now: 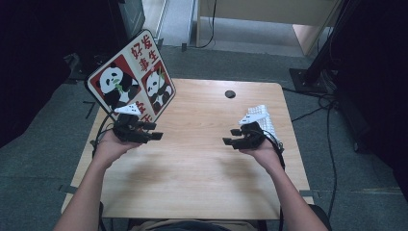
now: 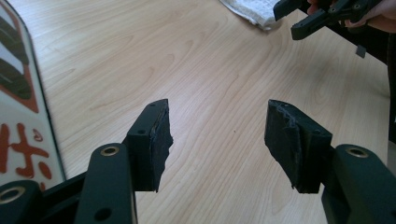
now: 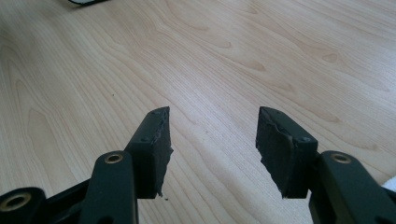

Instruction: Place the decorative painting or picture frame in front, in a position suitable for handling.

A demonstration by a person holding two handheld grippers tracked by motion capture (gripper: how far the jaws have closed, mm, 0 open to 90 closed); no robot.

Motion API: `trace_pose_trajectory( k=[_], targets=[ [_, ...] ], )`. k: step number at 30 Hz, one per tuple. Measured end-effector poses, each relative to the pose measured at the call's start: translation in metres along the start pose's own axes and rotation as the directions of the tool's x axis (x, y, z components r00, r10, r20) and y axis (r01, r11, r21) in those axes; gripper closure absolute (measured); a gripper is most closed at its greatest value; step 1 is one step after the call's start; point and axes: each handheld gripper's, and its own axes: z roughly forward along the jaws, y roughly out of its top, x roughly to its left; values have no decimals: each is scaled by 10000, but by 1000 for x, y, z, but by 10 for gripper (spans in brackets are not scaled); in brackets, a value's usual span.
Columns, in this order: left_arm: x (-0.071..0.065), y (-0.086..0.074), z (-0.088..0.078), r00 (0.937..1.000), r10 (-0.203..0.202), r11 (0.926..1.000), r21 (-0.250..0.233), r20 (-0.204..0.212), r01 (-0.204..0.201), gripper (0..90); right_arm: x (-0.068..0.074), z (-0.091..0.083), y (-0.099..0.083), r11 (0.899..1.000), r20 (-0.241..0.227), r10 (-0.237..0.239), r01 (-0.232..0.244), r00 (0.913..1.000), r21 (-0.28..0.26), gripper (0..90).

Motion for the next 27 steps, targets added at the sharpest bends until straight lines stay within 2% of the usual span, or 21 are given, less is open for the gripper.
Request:
trace_pose_trajectory(
  k=[4,21,23,27],
  targets=[
    [2,-2,-7,9999,-51,10000,-77,-121,50,407,-1,2,2,10000,-35,5,-4,10000,40,451],
    [12,-17,-53,9963,-458,9967,-698,-722,408,419,1,9,6,9995,-251,-172,179,9995,273,449],
    [14,-18,-57,9949,-548,9958,-779,-841,483,419,1,9,6,9994,-228,-161,168,9996,290,448],
    [19,-22,-68,9915,-981,9919,-888,-859,905,442,0,9,6,9991,-196,-144,151,9997,390,447]
  ],
)
